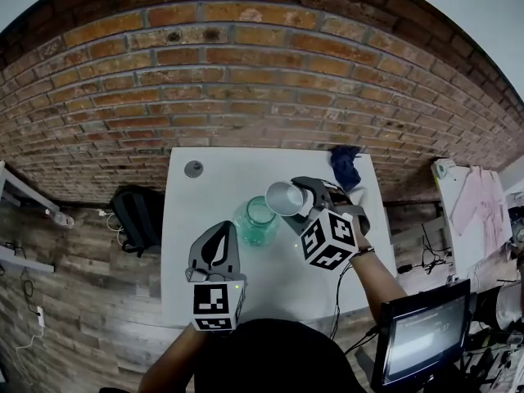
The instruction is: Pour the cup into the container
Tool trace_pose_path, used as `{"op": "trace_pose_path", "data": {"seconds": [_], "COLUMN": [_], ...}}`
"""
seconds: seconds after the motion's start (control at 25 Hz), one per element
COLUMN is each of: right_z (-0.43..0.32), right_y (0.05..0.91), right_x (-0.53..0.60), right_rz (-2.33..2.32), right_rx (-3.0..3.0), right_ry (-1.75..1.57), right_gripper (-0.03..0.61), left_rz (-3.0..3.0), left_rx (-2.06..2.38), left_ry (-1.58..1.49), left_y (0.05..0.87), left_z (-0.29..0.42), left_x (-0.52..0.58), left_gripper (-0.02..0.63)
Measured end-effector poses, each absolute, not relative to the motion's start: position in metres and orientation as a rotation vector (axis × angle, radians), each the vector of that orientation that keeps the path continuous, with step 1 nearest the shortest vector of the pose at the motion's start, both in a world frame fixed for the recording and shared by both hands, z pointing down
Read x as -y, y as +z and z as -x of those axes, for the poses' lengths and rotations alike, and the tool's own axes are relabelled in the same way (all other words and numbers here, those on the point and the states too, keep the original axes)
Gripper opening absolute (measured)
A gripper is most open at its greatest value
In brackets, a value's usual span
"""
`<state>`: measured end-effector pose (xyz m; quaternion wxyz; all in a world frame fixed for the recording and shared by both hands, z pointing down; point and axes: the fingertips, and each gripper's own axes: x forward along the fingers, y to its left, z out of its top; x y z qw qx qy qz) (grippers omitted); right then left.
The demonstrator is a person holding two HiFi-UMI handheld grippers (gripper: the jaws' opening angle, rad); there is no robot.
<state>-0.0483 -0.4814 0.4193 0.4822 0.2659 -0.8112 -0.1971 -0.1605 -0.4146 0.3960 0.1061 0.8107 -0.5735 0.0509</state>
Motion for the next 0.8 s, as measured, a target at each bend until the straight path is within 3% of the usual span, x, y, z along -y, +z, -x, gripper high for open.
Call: {"op": "trace_pose_path", "data": {"seconds": [0.8], "right_z": [0.0499], "right_y": [0.4145], "right_x": [0.4844], "right_rz": [-0.616], "right_rx": [1.821], "right_ry": [-0.642], "right_gripper": [0.281], "left_rz": [-2.408], "left_rx": [1.702], "left_ry": [0.127], "left_y": [0.3882], "left_z": [0.1619], "left_x": [0.4190], "left_gripper": [-0.003]}}
